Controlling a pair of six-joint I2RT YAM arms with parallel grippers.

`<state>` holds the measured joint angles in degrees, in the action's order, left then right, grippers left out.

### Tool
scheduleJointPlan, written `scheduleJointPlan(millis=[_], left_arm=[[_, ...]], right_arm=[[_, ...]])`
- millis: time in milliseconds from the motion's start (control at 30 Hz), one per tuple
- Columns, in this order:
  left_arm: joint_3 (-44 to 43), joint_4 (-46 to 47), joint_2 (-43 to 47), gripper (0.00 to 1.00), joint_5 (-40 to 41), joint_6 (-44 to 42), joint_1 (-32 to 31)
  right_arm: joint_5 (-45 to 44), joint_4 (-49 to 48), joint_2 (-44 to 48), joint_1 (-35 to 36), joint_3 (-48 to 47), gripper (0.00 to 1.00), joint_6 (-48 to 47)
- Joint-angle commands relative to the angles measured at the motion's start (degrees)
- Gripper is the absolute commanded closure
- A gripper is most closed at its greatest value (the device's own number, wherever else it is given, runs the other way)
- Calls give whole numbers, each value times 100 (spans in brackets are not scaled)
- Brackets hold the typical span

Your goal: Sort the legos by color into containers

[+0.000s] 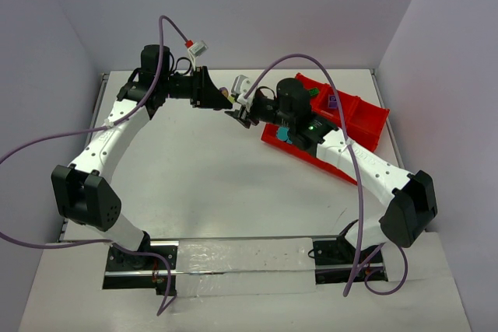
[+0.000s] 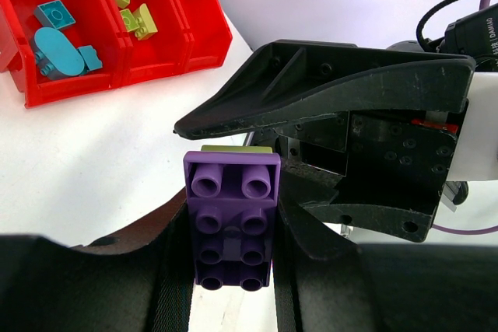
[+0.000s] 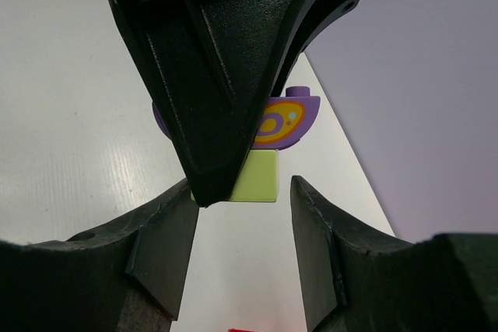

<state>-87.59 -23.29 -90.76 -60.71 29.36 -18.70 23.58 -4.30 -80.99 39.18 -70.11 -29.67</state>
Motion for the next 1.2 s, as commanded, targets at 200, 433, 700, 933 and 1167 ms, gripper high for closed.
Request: scheduleJointPlan(millis=[200, 433, 700, 933, 1167], left_arm=[[-30, 255, 165, 100, -117, -11, -2], [-8, 221, 136, 100, -101, -49, -2], [15, 237, 138, 100, -90, -45, -2], [32, 212, 139, 100, -90, -73, -2], [50, 227, 148, 100, -107, -73, -2]], right_arm=[[24, -196, 32, 12, -239, 44, -22], [11, -282, 64, 20, -236, 43, 29], [15, -265, 22, 11, -302, 42, 24], [-13, -301, 21, 20, -284, 37, 58], [-20, -327, -3, 20, -310, 55, 95]])
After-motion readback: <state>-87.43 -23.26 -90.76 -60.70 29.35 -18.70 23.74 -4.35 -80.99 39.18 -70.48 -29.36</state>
